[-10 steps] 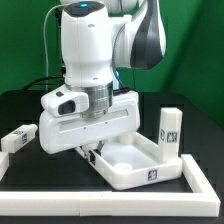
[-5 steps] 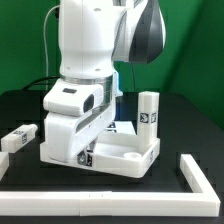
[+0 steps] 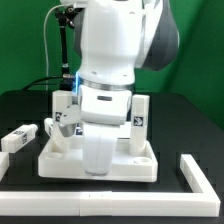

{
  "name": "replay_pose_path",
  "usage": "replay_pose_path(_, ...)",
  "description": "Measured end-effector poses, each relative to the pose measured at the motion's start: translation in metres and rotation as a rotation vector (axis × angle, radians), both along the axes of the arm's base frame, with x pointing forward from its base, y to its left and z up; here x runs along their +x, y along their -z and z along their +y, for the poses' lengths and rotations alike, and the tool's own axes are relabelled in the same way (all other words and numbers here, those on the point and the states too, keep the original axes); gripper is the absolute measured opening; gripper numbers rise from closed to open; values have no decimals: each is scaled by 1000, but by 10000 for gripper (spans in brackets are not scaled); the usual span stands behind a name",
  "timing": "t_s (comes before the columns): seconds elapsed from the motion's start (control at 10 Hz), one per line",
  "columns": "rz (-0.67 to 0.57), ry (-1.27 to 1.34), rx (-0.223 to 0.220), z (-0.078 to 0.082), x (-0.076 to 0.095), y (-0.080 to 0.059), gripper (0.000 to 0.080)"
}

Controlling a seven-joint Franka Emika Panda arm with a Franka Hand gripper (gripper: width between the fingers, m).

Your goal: Assemble desk

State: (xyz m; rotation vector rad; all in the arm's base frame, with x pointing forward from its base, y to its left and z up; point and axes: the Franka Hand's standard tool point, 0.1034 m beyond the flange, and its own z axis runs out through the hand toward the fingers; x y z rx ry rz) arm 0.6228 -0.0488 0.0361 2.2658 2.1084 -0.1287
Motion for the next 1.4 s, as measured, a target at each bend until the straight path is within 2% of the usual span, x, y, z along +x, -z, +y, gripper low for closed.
replay_pose_path(0.1, 7, -38, 0, -4, -2, 1, 60)
replay_pose_path(0.4, 9, -31, 1, -4, -2, 3, 60)
replay_pose_path(0.6, -25, -21, 14, 19, 17, -3, 60)
replay_pose_path(0.8, -65, -47, 22, 28, 35, -6, 60)
replay_pose_path(1.0, -80, -60, 23, 28, 43, -8, 60)
replay_pose_path(1.4, -89, 39, 37, 59, 52, 3, 60)
